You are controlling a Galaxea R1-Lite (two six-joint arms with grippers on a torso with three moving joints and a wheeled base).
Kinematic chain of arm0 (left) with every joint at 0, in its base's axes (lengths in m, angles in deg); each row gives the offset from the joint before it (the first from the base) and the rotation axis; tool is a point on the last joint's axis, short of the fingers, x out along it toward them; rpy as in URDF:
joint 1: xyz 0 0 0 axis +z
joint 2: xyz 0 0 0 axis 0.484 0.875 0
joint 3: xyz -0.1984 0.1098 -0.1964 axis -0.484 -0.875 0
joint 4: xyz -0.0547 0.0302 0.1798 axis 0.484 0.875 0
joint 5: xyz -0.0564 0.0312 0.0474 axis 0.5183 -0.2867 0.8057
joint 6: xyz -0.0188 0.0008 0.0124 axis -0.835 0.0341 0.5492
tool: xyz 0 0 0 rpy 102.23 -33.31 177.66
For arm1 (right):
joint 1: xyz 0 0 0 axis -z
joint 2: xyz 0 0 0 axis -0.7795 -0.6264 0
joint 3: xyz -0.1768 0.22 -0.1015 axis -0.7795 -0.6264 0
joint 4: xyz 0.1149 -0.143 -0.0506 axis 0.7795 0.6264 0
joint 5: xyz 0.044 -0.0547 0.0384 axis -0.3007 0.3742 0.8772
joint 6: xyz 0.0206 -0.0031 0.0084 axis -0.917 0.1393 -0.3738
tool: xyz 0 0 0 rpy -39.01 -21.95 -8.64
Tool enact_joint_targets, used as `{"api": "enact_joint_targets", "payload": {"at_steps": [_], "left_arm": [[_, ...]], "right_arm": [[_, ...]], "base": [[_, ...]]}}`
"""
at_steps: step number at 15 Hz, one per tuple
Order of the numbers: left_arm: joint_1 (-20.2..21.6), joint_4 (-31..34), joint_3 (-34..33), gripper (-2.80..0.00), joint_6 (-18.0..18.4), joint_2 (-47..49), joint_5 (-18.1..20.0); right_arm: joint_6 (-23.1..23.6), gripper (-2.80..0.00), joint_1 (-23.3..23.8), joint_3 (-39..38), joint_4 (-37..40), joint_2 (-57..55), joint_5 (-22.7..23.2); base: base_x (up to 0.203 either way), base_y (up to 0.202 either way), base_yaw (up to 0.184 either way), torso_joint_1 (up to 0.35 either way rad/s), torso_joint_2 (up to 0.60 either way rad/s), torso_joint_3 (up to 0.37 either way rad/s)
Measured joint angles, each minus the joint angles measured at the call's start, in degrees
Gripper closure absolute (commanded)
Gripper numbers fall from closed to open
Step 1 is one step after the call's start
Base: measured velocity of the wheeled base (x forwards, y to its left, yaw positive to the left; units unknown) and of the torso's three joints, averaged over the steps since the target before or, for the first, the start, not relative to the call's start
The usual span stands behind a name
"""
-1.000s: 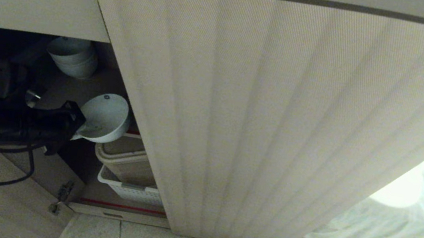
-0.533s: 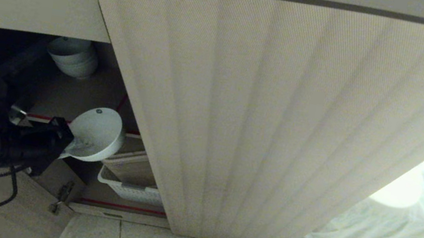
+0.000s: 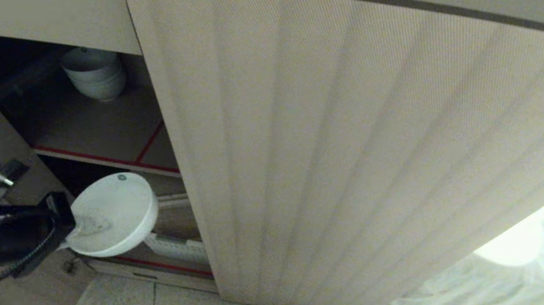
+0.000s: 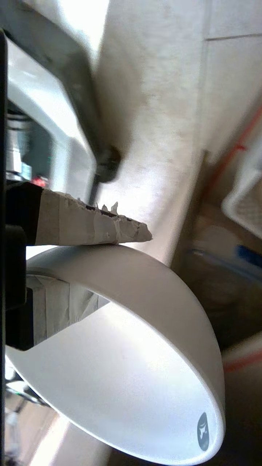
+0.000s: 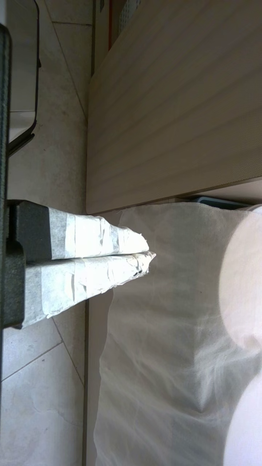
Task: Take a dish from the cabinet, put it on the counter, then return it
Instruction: Place it on the table
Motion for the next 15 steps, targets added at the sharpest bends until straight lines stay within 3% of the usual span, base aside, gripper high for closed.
{"api": "enact_joint_targets", "payload": {"at_steps": [4,8,15], "left_arm": [[-1.76,0.69,-6.61,0.0,0.05,-6.64,-0.24],[-3.8,9.22,-8.75,0.0,0.31,-14.36,-0.35],[-5.75,26.28,-9.05,0.0,11.1,-26.98,-0.66]], "right_arm": [[-0.03,0.0,-0.02,0.0,-0.02,0.0,0.02],[-0.02,0.0,0.0,0.0,0.0,0.0,0.02],[-0.02,0.0,0.0,0.0,-0.02,0.0,0.02]], "base": [[0.0,0.0,0.0,0.0,0.0,0.0],[0.0,0.0,0.0,0.0,0.0,0.0],[0.0,0.0,0.0,0.0,0.0,0.0]]}}
